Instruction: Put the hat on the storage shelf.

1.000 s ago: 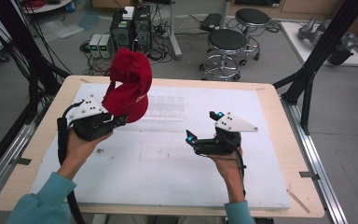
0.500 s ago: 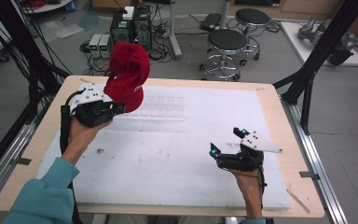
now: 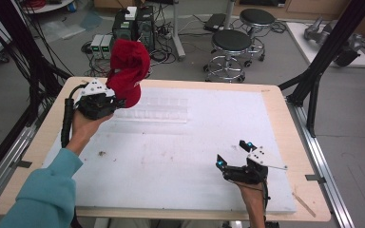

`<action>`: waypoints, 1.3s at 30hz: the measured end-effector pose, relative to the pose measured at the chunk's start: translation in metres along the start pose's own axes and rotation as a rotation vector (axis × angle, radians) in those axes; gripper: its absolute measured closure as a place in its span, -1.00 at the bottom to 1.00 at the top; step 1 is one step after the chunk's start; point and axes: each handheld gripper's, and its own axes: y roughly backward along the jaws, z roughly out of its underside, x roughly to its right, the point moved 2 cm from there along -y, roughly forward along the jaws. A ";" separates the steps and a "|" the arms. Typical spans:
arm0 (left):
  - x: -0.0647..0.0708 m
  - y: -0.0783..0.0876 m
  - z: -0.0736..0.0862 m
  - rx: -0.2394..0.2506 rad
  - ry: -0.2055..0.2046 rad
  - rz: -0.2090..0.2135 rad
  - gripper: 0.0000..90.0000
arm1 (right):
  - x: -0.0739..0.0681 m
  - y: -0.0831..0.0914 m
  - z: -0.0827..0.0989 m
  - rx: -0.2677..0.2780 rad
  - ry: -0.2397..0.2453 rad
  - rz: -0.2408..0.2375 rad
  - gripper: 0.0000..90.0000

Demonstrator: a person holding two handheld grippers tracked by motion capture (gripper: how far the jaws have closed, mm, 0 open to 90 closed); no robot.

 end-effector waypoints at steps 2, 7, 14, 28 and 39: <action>-0.002 -0.004 0.002 -0.009 0.006 -0.008 0.90 | 0.001 -0.002 0.002 0.001 -0.007 0.005 -0.99; -0.006 -0.010 0.006 -0.032 0.008 -0.023 0.90 | 0.003 -0.002 0.008 0.018 -0.030 0.030 -0.99; -0.006 -0.019 0.009 -0.050 0.014 -0.041 0.90 | 0.002 -0.008 0.008 0.037 -0.036 0.032 -0.99; -0.003 -0.025 0.019 -0.067 0.046 -0.065 0.90 | 0.007 -0.014 0.013 -0.022 -0.032 0.076 -0.99; 0.004 -0.028 0.018 -0.060 0.046 -0.076 0.90 | 0.007 0.004 0.011 -0.010 0.014 0.078 -0.99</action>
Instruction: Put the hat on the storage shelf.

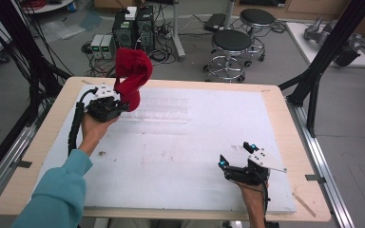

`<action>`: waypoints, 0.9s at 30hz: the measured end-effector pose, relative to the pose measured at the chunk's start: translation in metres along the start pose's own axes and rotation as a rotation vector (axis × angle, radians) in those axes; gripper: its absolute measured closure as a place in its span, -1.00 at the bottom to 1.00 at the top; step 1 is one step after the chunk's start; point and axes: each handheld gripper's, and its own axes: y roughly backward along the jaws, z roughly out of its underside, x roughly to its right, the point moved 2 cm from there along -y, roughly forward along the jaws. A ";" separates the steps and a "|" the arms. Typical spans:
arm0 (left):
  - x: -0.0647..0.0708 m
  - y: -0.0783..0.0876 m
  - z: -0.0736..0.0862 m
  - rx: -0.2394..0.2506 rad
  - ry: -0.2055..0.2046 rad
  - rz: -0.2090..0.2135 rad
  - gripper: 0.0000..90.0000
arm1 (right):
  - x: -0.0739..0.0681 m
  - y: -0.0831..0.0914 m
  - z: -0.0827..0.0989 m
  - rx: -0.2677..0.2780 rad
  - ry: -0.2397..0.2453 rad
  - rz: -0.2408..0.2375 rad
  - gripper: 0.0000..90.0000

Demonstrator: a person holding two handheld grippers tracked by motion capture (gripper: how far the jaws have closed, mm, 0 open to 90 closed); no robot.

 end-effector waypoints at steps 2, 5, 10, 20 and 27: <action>0.000 0.000 0.000 0.000 0.000 -0.002 0.90 | 0.001 0.005 0.002 0.014 0.000 0.002 -0.99; 0.001 0.000 0.000 -0.005 0.015 -0.010 0.90 | 0.004 0.007 0.005 0.022 -0.009 0.013 -0.99; 0.007 -0.003 -0.001 -0.017 0.021 -0.024 0.90 | 0.003 -0.001 0.013 0.068 -0.049 0.012 -0.99; 0.011 -0.013 0.010 -0.039 0.030 -0.038 0.90 | 0.001 -0.008 0.015 0.086 -0.029 0.029 -0.99; 0.010 -0.017 0.025 -0.013 0.044 -0.033 0.90 | 0.000 -0.008 0.016 0.096 -0.011 0.031 -0.99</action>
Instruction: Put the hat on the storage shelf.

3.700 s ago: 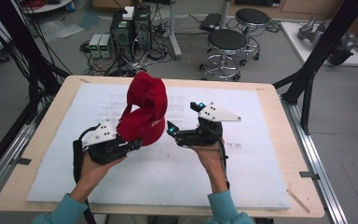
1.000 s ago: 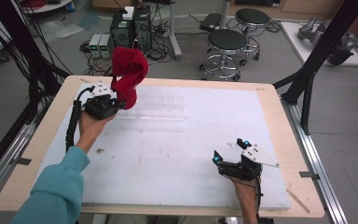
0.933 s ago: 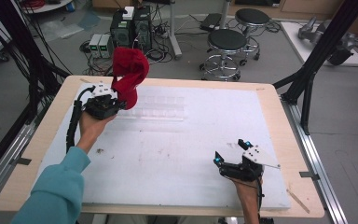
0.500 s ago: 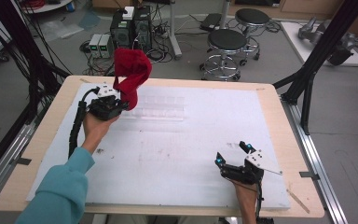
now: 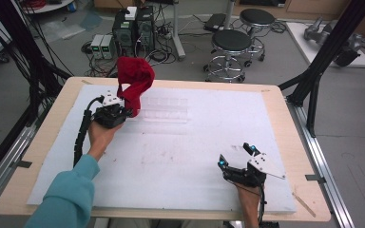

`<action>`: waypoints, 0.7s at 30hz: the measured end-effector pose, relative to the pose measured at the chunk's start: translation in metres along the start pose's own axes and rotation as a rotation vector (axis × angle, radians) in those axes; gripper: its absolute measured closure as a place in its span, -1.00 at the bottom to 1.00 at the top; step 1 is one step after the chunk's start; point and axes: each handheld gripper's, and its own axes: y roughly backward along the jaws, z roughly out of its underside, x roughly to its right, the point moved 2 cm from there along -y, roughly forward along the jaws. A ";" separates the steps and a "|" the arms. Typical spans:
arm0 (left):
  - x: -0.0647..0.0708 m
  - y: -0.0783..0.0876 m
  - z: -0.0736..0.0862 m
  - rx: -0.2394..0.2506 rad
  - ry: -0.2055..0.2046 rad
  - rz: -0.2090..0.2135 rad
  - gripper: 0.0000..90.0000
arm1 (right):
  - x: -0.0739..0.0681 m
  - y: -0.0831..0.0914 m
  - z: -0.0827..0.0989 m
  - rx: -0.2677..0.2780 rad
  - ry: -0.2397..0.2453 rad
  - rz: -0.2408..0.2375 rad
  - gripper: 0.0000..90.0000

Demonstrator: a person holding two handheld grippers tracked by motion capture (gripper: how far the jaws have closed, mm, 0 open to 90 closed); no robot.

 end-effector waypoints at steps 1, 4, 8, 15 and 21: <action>0.000 0.000 0.001 0.003 0.004 0.001 0.90 | 0.000 0.000 0.000 -0.001 0.001 -0.002 -0.99; -0.001 0.000 0.003 0.009 0.010 0.006 0.89 | -0.001 0.000 0.000 0.003 0.016 0.000 -0.99; 0.000 0.000 0.005 0.002 0.011 0.014 0.87 | -0.002 0.001 0.001 0.005 0.024 -0.004 -0.99; -0.005 0.003 0.009 -0.003 0.055 0.001 0.36 | -0.001 0.001 0.001 0.012 0.012 -0.008 -0.99; -0.012 0.011 0.015 0.000 0.093 0.029 -0.09 | -0.001 0.002 0.001 0.011 0.002 -0.007 -0.99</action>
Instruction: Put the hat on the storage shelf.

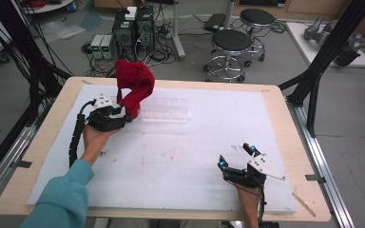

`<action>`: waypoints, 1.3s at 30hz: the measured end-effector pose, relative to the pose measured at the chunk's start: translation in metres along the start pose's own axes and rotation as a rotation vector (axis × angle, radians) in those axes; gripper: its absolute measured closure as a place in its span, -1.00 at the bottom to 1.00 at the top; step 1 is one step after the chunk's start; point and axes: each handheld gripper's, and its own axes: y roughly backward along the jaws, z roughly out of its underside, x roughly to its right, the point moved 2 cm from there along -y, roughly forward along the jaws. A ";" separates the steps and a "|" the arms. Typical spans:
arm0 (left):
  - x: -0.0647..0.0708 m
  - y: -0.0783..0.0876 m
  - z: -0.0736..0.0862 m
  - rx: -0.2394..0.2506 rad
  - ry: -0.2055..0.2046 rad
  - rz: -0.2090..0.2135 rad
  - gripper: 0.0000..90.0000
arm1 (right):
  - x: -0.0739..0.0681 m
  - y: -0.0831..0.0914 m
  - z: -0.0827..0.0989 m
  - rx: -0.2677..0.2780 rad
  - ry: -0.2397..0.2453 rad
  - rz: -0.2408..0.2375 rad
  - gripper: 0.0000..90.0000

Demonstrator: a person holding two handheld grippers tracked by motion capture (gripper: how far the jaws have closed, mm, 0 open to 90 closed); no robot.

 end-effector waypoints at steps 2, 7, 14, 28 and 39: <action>-0.003 0.003 0.001 -0.009 0.032 0.022 -0.39 | 0.000 0.000 0.000 0.003 0.002 0.002 -0.99; -0.008 0.021 0.003 -0.002 0.014 0.079 -0.63 | 0.000 0.001 0.000 0.011 -0.002 -0.002 -0.99; -0.007 0.052 0.025 0.068 -0.066 0.096 -0.65 | 0.000 0.000 0.000 0.010 0.003 -0.006 -0.99; -0.006 0.106 0.105 0.323 -0.105 0.188 -0.69 | -0.001 0.000 0.000 0.011 0.024 0.005 -0.99; -0.009 0.112 0.123 0.354 -0.080 0.152 -0.69 | -0.002 0.000 0.000 0.009 0.031 0.016 -0.99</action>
